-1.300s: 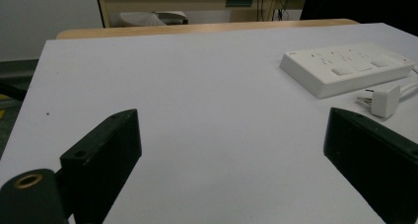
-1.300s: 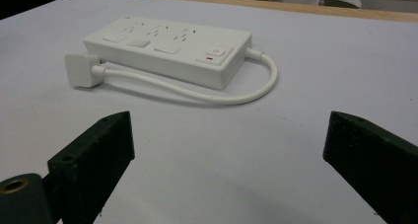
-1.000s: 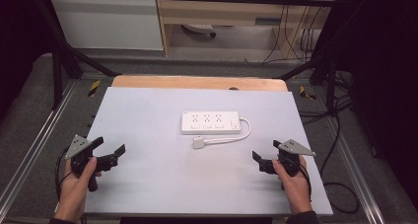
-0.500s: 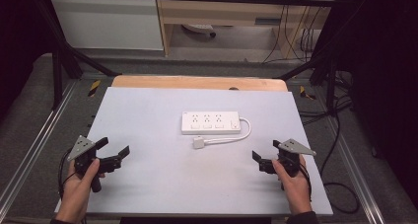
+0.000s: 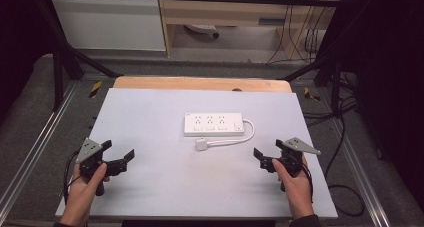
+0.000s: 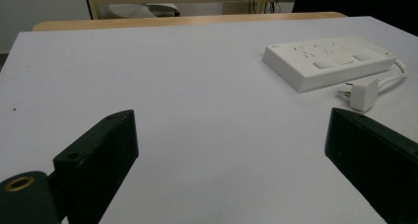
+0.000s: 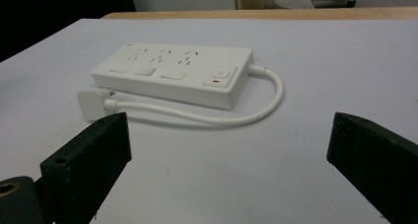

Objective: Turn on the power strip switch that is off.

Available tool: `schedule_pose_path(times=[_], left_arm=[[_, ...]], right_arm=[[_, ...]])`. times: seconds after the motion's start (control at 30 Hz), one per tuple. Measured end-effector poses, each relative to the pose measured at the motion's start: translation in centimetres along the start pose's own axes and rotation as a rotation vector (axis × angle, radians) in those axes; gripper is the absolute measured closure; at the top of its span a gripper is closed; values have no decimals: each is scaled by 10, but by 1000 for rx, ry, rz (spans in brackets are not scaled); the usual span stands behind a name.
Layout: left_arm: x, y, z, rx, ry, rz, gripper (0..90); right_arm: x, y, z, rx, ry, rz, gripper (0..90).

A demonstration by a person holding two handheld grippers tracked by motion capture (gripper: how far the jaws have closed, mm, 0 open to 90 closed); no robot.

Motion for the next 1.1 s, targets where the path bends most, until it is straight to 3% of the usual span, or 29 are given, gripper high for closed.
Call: schedule_pose_path(times=[0.3, 0.67, 0.8, 1.1], left_arm=[[0, 0, 0, -4, -8, -11, 59], [4, 1, -2, -22, 15, -25, 45], [1, 1, -2, -23, -5, -9, 46], [1, 1, -2, -22, -8, -10, 46]], right_arm=[[-8, 7, 14, -11, -64, -8, 47], [-17, 14, 35, -3, -87, 7, 64], [-21, 23, 39, -18, -140, -13, 61], [-32, 34, 53, 2, -126, 21, 56]])
Point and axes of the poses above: each handheld gripper's, and its own axes: y roughly forward along the jaws, z roughly out of its top, x roughly to its right, the point moved 5 cm from there along y, roughly forward along the jaws, and after that the axes turned 3 degrees about -z, right-handed, at the moved point
